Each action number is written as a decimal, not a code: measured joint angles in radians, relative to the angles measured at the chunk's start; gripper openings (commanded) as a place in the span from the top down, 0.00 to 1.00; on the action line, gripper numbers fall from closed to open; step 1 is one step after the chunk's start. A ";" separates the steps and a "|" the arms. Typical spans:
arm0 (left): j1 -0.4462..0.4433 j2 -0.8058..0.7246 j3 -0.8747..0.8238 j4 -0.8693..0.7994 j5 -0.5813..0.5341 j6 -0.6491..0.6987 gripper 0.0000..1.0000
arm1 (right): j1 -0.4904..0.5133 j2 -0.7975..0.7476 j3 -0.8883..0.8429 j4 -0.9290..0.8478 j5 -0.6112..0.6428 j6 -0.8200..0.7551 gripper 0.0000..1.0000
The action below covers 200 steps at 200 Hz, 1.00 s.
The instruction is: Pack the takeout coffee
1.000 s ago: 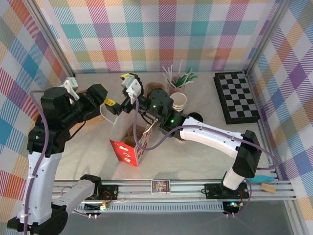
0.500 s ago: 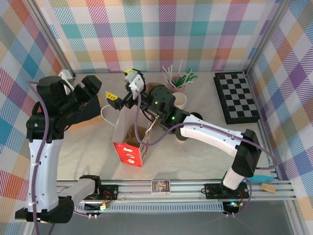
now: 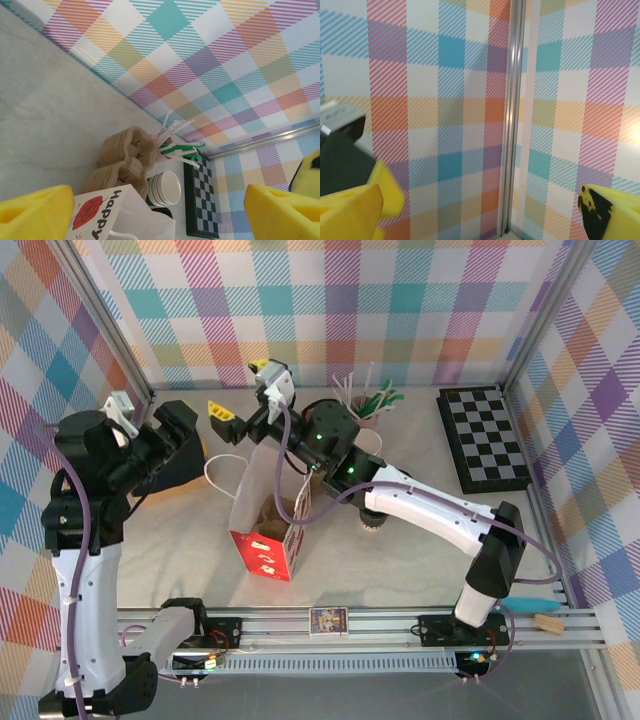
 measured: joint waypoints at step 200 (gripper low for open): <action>-0.356 0.025 -0.164 -0.239 -0.124 0.331 0.12 | -0.013 -0.198 0.304 -1.443 0.253 0.237 0.13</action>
